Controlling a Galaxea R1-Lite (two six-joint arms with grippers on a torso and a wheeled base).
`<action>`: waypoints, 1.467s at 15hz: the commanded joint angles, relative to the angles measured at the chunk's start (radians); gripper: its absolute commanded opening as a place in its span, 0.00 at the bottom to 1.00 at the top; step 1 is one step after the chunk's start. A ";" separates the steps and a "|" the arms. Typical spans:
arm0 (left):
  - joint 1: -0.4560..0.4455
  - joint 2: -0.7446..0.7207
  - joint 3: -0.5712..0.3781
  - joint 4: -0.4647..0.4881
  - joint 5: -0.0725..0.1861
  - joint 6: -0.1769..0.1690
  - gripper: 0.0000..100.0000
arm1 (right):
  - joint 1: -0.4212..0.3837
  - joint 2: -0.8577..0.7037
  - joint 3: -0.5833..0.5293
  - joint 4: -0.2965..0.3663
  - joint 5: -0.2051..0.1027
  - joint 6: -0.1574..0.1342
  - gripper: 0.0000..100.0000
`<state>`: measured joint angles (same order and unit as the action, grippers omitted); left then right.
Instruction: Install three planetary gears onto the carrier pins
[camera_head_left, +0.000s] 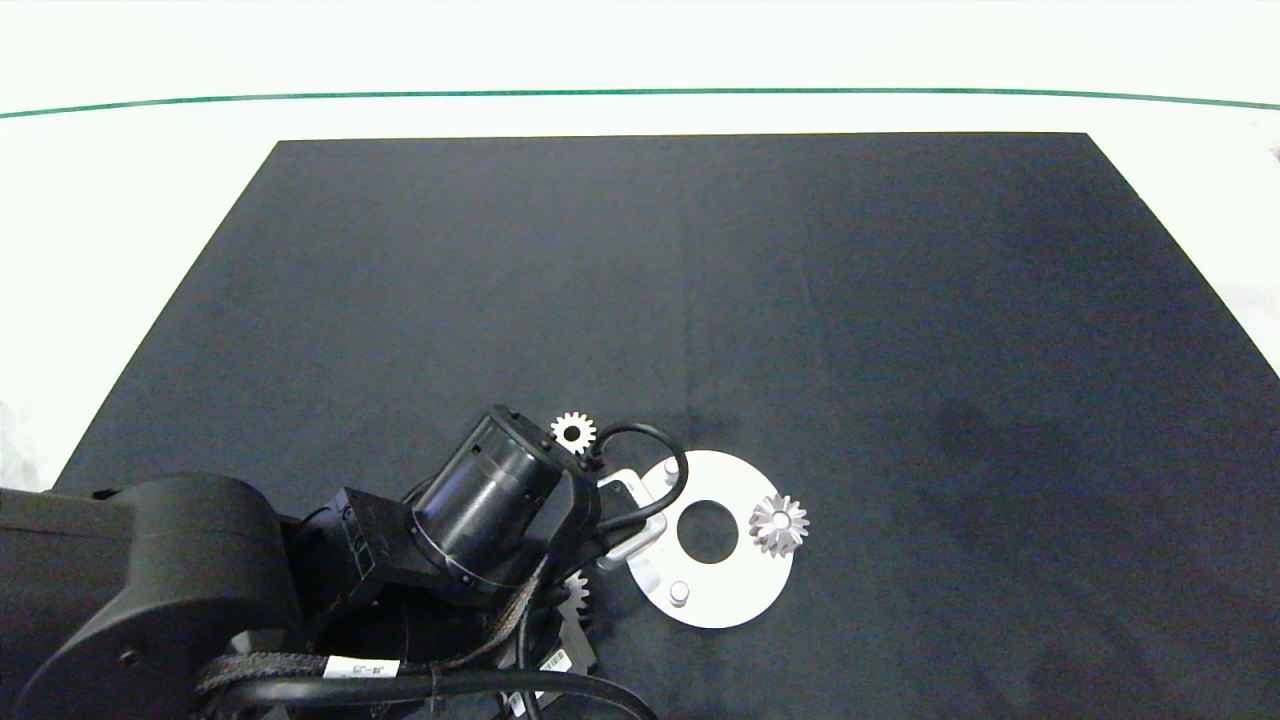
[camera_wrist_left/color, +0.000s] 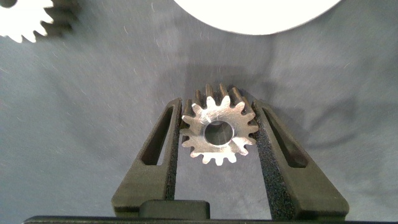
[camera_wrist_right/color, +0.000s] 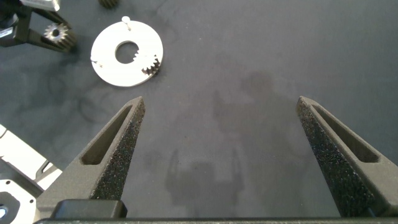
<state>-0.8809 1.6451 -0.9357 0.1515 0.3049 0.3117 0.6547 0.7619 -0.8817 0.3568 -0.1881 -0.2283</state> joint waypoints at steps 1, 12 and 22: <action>-0.010 -0.005 -0.052 0.003 0.002 0.006 0.13 | 0.000 0.000 -0.002 0.001 0.004 -0.002 1.00; -0.138 0.053 -0.123 0.008 0.002 0.040 0.13 | -0.001 -0.012 -0.003 0.001 0.002 -0.002 1.00; -0.155 0.150 -0.224 0.008 0.002 0.043 0.13 | -0.001 -0.013 -0.005 0.001 0.002 -0.002 1.00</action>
<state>-1.0366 1.7785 -1.1498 0.1583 0.3049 0.3515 0.6532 0.7479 -0.8862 0.3553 -0.1843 -0.2285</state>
